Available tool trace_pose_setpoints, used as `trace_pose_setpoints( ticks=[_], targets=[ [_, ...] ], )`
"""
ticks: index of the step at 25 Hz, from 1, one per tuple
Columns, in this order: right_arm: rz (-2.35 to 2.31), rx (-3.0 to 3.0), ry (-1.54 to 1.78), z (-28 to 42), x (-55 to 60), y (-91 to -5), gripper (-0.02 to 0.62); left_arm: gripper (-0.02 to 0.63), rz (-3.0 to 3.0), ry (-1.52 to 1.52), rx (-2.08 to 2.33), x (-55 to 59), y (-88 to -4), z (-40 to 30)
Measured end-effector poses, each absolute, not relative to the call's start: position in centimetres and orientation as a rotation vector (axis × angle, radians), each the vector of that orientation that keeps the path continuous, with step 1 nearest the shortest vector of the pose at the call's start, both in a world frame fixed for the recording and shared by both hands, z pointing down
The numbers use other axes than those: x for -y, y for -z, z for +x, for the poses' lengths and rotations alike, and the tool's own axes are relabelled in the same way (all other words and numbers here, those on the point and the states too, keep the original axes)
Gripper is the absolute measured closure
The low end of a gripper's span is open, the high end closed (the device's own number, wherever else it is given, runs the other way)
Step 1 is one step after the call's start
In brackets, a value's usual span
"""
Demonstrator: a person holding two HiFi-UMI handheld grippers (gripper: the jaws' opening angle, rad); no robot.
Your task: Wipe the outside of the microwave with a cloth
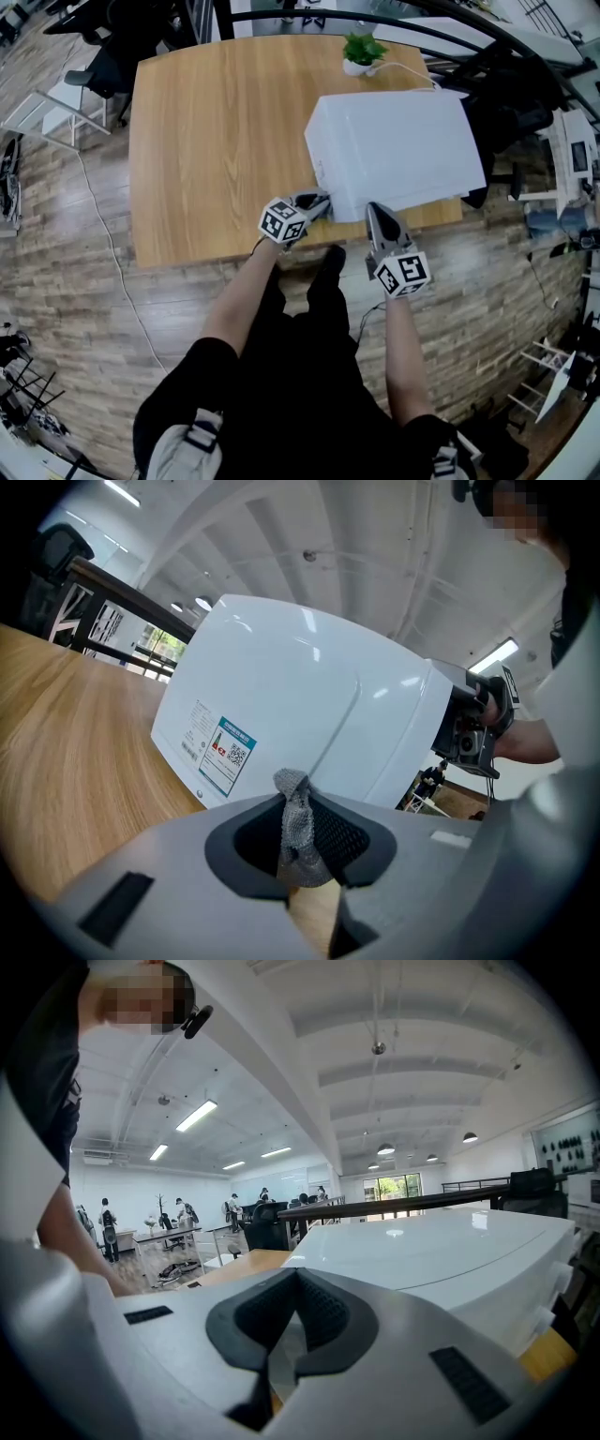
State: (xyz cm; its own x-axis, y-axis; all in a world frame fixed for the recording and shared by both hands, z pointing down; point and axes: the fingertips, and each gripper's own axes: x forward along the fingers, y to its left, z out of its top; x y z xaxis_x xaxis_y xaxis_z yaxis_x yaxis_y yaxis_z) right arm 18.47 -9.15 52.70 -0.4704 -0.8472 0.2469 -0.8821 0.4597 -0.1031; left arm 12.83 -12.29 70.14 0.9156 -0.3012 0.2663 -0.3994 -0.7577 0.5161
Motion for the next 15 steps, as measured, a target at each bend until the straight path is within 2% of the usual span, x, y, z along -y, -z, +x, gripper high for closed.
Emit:
trace_pose_setpoints(
  ticks=[15],
  targets=[
    [1.545, 2.538, -0.340, 18.5, 9.4, -52.5, 0.598, 0.546, 2.481, -0.196, 0.527, 17.1, -69.1, 11.5]
  ],
)
